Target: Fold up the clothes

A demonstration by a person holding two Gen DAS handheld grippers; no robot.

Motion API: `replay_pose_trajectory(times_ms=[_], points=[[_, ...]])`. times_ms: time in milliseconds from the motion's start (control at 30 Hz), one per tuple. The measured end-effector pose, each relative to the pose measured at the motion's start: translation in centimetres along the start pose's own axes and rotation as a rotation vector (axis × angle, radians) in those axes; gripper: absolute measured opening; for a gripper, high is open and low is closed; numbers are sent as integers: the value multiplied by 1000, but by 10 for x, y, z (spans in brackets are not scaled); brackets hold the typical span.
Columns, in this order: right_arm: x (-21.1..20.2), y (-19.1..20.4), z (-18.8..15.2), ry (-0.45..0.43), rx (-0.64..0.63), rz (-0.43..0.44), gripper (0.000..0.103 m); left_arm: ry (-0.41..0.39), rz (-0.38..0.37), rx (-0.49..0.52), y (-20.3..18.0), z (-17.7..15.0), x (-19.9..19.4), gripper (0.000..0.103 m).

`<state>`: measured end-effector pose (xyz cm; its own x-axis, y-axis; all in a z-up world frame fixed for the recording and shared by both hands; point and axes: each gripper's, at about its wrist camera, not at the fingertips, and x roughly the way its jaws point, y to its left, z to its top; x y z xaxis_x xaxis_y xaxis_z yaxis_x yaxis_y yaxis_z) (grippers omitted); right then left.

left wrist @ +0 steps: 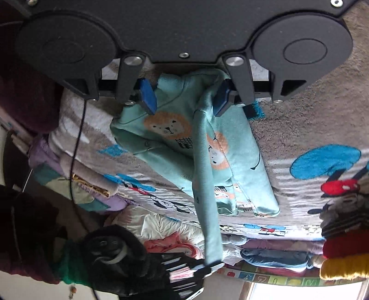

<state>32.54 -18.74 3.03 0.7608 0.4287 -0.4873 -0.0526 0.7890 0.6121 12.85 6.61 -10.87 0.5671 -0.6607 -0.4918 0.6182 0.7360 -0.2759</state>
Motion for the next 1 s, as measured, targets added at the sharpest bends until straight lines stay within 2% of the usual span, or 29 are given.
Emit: replay_pose_trajectory(times_ms=[133,433,833,967,1000], points=[[25,14,0,28,-39,-33,9,3,-25,-40,5,1,-1,51],[81,24,-7,86,-81,-117,9,-2,-134,-245,36,1,-4,51],[136,19,-10,137,-104,-192,7,-7,-201,-357,51,-2,-7,51],[150,19,-10,135,-122,-213,7,-14,-214,-394,57,-3,-10,51],[148,20,-8,109,-133,-205,7,-15,-215,-402,58,-3,-10,51]])
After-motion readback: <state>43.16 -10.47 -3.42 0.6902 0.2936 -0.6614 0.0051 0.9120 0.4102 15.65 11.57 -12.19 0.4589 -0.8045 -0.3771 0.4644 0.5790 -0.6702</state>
